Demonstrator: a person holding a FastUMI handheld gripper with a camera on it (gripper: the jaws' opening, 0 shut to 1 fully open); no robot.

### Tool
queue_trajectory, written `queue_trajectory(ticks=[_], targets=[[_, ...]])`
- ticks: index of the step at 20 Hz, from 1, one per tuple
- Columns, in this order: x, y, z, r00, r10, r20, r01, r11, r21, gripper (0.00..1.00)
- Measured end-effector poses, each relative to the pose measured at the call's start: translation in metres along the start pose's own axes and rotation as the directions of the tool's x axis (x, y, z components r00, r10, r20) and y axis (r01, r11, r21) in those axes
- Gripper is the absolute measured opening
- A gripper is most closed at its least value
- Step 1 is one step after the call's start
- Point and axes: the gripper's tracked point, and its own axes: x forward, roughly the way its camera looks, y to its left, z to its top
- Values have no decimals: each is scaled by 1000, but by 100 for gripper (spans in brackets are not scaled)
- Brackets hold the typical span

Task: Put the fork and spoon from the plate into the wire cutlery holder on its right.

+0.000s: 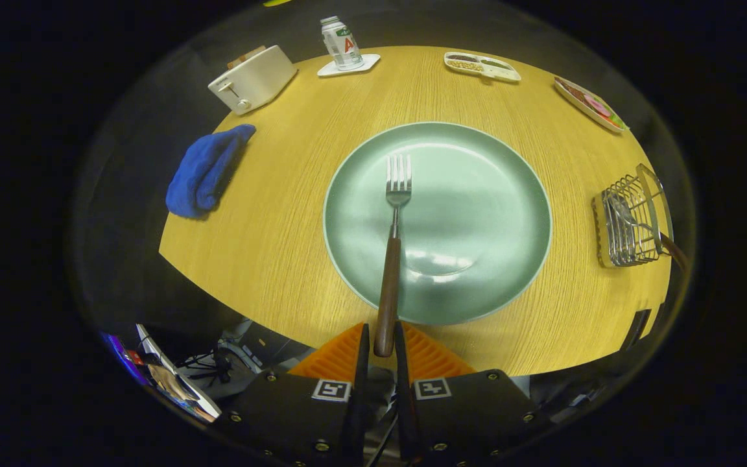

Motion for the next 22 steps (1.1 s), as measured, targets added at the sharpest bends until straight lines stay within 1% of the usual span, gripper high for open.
queue_trajectory(ticks=[1, 3, 4, 5, 6, 7, 9, 11, 13, 14, 18, 20, 22], targets=[[0, 3, 2, 1000, 14, 9, -14, 1000, 1, 21], [-2, 3, 2, 1000, 6, -6, -6, 1000, -26, 21], [-14, -2, 7, 1000, -18, -5, 18, 1000, -18, 21], [1, -3, 1, 1000, -19, -17, 18, 999, -38, 11], [-2, -6, 4, 1000, -24, -6, 24, 999, -31, 11], [-3, -6, 2, 1000, -21, -11, 20, 999, -48, 3], [-10, -3, 3, 1000, 6, -15, -7, 996, -85, 3], [-20, -9, 4, 1000, 10, -13, -12, 992, -128, 3], [-30, -11, 6, 999, 43, -26, -45, 992, -119, 3], [-36, -15, 7, 998, 46, -31, -50, 991, -121, 3], [-66, -43, 13, 999, 20, -42, -26, 985, -168, 3], [-82, -60, 13, 999, -8, -48, -1, 982, -189, 3], [-100, -77, 7, 997, -28, -76, 12, 978, -209, 3]])
